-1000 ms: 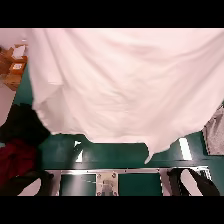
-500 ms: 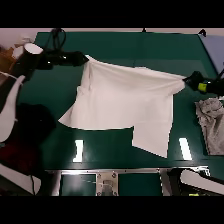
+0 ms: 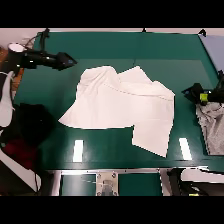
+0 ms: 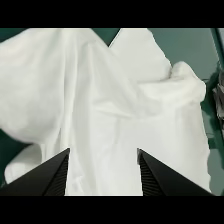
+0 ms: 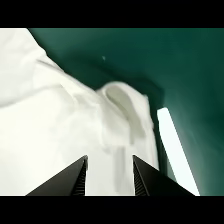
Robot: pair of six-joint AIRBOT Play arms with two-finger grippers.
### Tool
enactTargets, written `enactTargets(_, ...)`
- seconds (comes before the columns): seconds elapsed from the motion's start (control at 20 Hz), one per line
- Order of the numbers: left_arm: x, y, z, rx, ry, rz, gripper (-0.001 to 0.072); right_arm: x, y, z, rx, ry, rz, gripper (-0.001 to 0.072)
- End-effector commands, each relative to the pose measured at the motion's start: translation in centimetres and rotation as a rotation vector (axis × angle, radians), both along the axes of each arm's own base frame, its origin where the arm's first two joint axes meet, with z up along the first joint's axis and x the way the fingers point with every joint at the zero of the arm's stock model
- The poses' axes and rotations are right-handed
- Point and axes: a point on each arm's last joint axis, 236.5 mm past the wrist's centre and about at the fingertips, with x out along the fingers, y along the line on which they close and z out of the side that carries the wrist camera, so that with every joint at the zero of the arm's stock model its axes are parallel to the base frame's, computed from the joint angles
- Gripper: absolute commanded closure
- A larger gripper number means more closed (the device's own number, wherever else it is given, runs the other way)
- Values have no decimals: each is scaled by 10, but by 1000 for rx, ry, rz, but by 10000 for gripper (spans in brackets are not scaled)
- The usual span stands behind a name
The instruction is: Fold the shirts.
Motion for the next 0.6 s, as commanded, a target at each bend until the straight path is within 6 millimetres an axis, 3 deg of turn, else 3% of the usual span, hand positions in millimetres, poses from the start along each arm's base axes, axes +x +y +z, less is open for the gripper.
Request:
enactTargets(0.0, -50, 62, 0, -5, 233, -37, 213, -76, -2, -28, 91, 198, -29, 378)
enactTargets(0.1, -57, 83, -5, 0, 292, 5, 213, -101, 14, -53, 154, 268, -47, 304)
enactTargets(0.15, -61, 88, -6, 1, 318, 12, 213, -108, 23, -64, 172, 295, -48, 300)
enactTargets(0.4, -77, 97, -17, 46, 409, 9, 214, -113, 61, -92, 203, 368, 56, 303)
enactTargets(0.5, -84, 100, -21, 68, 456, 12, 214, -110, 70, -97, 196, 369, 90, 322)
enactTargets(0.55, -88, 101, -23, 76, 475, 8, 214, -104, 68, -97, 177, 349, 95, 403)
